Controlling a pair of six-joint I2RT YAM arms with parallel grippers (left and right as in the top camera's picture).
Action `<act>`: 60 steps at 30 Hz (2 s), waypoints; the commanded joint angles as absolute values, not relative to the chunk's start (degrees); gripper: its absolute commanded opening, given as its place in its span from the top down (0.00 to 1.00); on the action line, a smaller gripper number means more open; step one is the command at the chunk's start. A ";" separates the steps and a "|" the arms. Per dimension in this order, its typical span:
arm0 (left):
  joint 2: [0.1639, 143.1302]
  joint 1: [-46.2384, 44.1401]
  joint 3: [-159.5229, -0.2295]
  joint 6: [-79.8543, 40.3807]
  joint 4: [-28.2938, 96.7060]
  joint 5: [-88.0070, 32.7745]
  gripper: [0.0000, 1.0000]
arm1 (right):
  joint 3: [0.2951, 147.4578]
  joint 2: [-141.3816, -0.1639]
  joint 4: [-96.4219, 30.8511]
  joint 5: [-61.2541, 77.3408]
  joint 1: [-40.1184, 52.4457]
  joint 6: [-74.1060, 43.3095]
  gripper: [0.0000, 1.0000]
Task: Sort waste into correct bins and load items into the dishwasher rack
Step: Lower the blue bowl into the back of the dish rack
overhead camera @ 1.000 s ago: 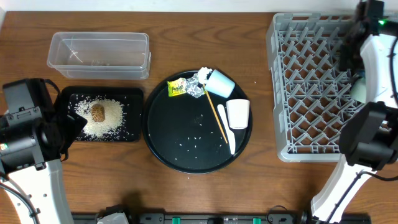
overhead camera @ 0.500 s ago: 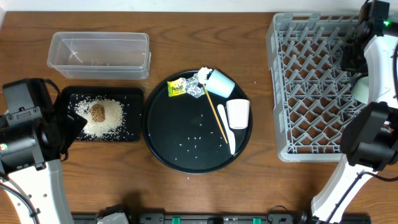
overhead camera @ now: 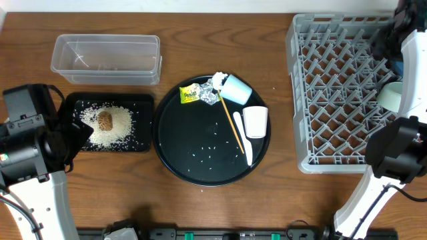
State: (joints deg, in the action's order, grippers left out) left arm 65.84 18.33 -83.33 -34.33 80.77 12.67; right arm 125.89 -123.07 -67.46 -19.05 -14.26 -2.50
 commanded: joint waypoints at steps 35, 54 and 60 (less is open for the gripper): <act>65.87 18.63 -83.59 -34.57 80.95 13.80 0.02 | 130.85 -129.86 -66.06 7.29 -23.62 6.83 0.30; 65.84 18.63 -83.59 -34.59 80.95 13.80 0.02 | 127.79 -130.52 -68.20 6.20 -21.34 10.39 0.31; 65.87 18.63 -83.59 -34.57 80.95 13.80 0.02 | 125.69 -130.52 -67.02 0.84 -19.00 10.37 0.41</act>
